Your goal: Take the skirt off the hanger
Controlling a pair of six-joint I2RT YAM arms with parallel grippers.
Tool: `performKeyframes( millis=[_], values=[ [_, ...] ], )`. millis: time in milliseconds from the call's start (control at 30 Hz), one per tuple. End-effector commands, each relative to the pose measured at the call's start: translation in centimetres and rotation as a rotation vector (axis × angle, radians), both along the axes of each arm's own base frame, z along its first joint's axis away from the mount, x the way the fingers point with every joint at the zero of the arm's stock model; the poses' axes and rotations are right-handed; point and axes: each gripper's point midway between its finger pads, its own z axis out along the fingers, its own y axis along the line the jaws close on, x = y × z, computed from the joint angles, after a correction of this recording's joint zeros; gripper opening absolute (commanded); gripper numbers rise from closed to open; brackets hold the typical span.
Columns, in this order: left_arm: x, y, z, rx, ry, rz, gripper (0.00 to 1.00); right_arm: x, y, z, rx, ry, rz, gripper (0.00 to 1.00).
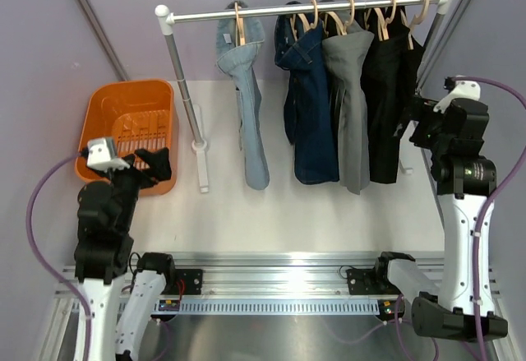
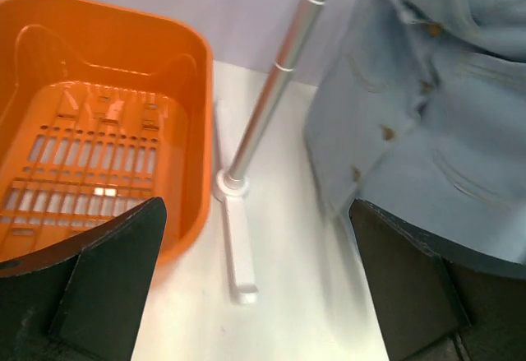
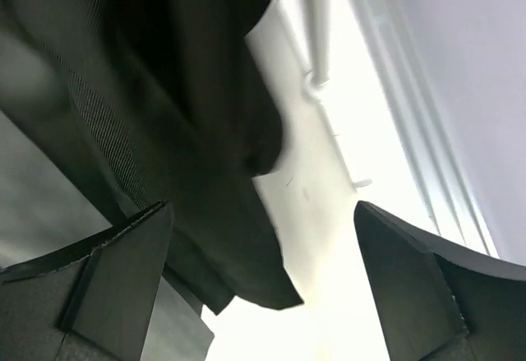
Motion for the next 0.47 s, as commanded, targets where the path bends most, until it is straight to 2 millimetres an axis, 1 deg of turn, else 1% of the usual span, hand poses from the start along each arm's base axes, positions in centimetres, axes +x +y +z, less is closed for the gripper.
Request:
performKeyframes(
  millis=[0, 100, 167, 233, 433],
  values=[
    [-2.5, -2.1, 1.3, -0.077, -0.059, -0.117, 0.99, -2.7, -2.5, 4.7, 0.032, -0.139, -0.214, 0.99],
    [-2.7, -2.3, 1.1, -0.072, -0.042, -0.129, 0.99, -3.3, -2.5, 4.4, 0.072, -0.132, -0.245, 0.99],
    [-2.9, -2.5, 1.4, -0.063, -0.044, -0.140, 0.99, -3.4, -2.4, 4.1, 0.098, -0.127, -0.258, 0.99],
    [-3.0, -2.6, 1.1, -0.054, -0.021, -0.152, 0.99, -3.7, -2.3, 4.0, 0.112, -0.131, -0.267, 0.99],
    [-3.9, -3.9, 1.3, -0.085, 0.027, -0.222, 0.99, -3.9, -2.4, 3.6, 0.109, -0.116, -0.268, 0.99]
  ],
)
